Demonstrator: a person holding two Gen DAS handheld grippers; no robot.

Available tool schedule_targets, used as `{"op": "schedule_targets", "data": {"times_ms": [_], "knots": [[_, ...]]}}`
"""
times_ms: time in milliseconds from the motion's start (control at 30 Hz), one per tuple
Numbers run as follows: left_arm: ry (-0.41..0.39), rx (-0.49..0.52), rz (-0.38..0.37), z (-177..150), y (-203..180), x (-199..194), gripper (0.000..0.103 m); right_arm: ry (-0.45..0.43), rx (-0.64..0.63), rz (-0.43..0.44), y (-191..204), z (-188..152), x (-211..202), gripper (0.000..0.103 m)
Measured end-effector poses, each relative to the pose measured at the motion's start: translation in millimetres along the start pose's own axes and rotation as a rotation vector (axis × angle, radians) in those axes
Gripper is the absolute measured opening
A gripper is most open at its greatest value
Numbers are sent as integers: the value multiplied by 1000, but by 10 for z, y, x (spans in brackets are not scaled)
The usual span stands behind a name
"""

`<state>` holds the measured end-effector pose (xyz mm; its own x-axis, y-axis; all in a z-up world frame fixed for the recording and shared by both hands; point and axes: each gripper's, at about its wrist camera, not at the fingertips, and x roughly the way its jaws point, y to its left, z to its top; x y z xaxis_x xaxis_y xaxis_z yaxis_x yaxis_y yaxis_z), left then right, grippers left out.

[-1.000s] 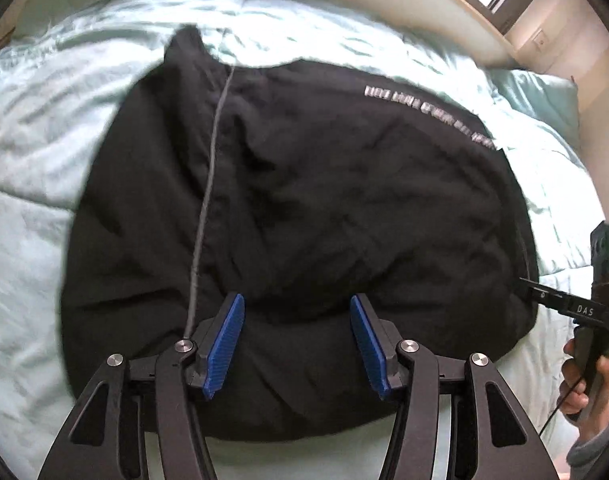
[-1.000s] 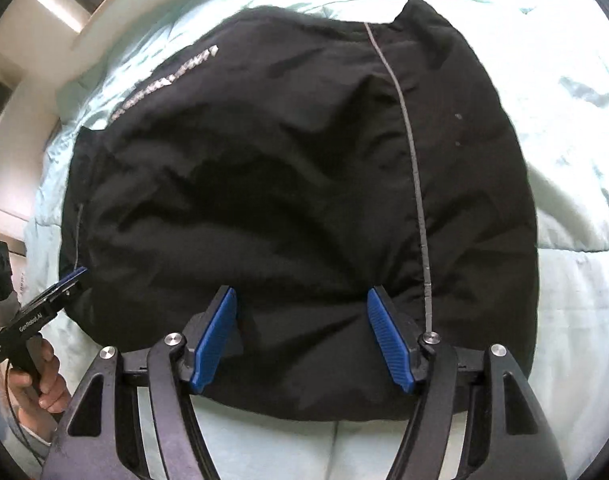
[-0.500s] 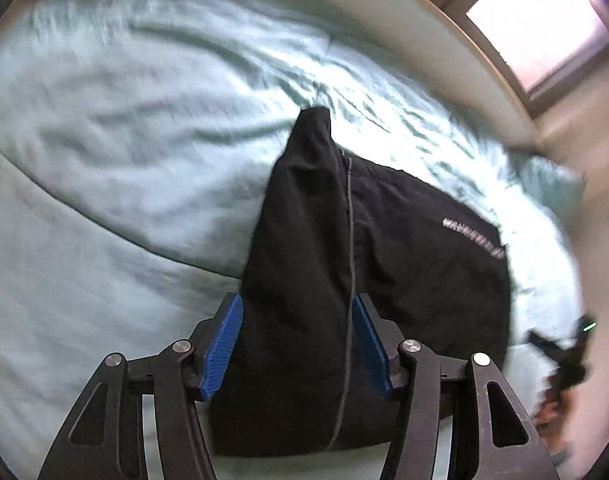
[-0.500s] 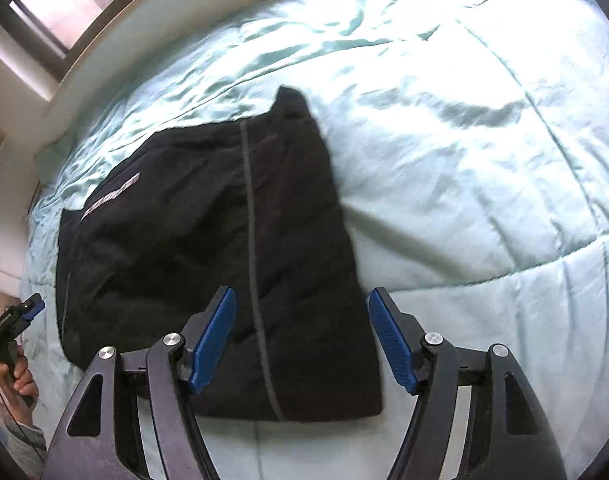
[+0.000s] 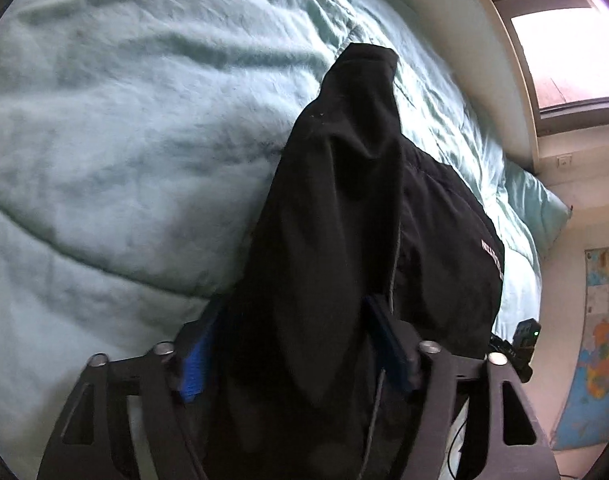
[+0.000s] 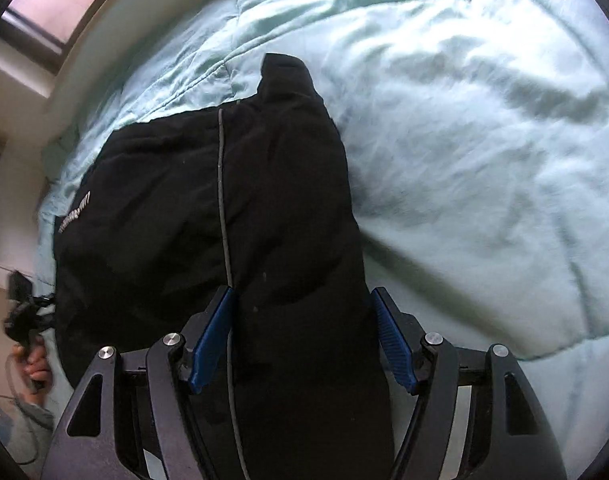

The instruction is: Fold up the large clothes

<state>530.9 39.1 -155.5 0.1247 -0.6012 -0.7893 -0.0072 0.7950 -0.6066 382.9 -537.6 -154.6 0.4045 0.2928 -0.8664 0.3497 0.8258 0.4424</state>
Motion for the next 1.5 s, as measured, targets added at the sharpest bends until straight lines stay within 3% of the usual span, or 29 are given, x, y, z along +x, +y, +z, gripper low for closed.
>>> {"op": "schedule_targets", "data": {"times_ms": [133, 300, 367, 433, 500, 600, 667, 833, 1000, 1167, 1333, 1500], "knots": [[21, -33, -85, 78, 36, 181, 77, 32, 62, 135, -118, 43, 186, 80], [23, -30, -112, 102, -34, 342, 77, 89, 75, 259, -27, 83, 473, 85], [12, -22, -117, 90, -60, 340, 69, 98, 71, 274, 46, 94, 562, 86], [-2, 0, -118, 62, -146, 322, 51, 100, 74, 288, 58, 87, 586, 86], [-26, 47, -97, 13, -277, 264, 40, 96, 73, 296, 81, 70, 595, 81], [-61, 99, -73, -76, -516, 155, 35, 75, 53, 279, 163, 69, 495, 64], [-85, 110, -91, -102, -610, 43, 33, 56, 25, 274, 246, 63, 382, 47], [-166, 149, -120, -384, -977, -356, 29, 2, -62, 336, 573, -73, -81, 35], [-257, 190, -161, -857, -1275, -935, 27, -63, -163, 306, 1146, -412, -660, 34], [-295, 236, -170, -1383, -1229, -1604, 28, -105, -185, 292, 1548, -872, -1124, 34], [-256, 227, -157, -1952, -1030, -1900, 28, -84, -179, 280, 1725, -1385, -1476, 34], [-192, 161, -149, -2314, -658, -1808, 28, -19, -188, 216, 1795, -1922, -1581, 34]]}}
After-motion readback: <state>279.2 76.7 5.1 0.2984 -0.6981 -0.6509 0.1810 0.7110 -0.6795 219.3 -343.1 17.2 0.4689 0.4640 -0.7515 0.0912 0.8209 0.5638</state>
